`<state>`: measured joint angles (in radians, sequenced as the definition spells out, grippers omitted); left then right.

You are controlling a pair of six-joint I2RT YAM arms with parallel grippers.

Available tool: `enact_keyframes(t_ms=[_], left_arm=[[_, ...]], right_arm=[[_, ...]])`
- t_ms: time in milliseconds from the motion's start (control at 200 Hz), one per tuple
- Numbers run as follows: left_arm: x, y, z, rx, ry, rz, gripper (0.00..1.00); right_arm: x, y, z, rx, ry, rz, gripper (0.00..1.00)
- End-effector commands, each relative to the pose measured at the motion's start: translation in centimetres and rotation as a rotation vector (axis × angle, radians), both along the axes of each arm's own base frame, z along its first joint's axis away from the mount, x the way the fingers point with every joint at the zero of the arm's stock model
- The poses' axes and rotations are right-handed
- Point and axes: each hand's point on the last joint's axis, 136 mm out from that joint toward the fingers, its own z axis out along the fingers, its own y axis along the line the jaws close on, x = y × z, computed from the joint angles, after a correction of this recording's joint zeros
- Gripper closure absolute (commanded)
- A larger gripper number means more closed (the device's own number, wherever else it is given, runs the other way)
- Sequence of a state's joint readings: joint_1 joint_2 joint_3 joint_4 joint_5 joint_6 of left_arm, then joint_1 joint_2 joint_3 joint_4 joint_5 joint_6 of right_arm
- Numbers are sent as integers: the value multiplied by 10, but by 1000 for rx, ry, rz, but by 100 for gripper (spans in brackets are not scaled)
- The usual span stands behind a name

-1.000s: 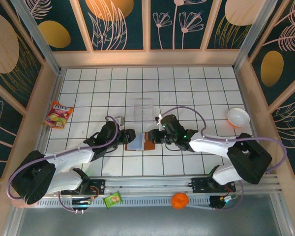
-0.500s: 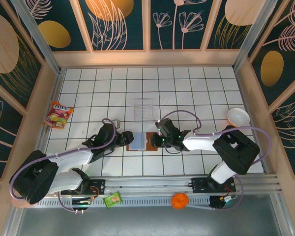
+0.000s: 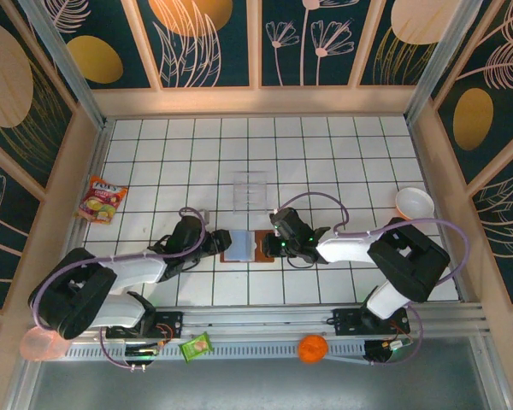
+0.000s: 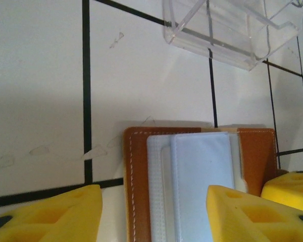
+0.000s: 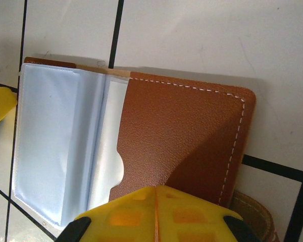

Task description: Take the credit cards out of the card holder

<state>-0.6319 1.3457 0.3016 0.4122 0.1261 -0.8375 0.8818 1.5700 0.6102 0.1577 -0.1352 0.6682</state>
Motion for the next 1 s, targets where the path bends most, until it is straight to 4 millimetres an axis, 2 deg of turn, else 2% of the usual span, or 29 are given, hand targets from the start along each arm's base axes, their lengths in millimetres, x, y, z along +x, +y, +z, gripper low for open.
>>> enact_keyframes(t_ms=[0,185,480,646,856,996], left_arm=[[-14,-22,-7,-92,56,-99,47],[-20,-32,-4,-143,83,-147,53],[-26,-33,31,-251,19,-150,58],[-28,-33,28,-258,32,-147,63],[-27,-33,34,-272,15,-140,68],[-27,-31,40,-282,-4,-134,63]], right_arm=[[-3,-7,-14,-48,14,-12,90],[-3,-4,-14,-42,19,-6,90],[-2,2,-13,-28,21,7,91],[-1,4,-12,-22,22,10,91],[-2,4,-12,-17,23,7,91],[-1,4,-12,-19,23,6,91]])
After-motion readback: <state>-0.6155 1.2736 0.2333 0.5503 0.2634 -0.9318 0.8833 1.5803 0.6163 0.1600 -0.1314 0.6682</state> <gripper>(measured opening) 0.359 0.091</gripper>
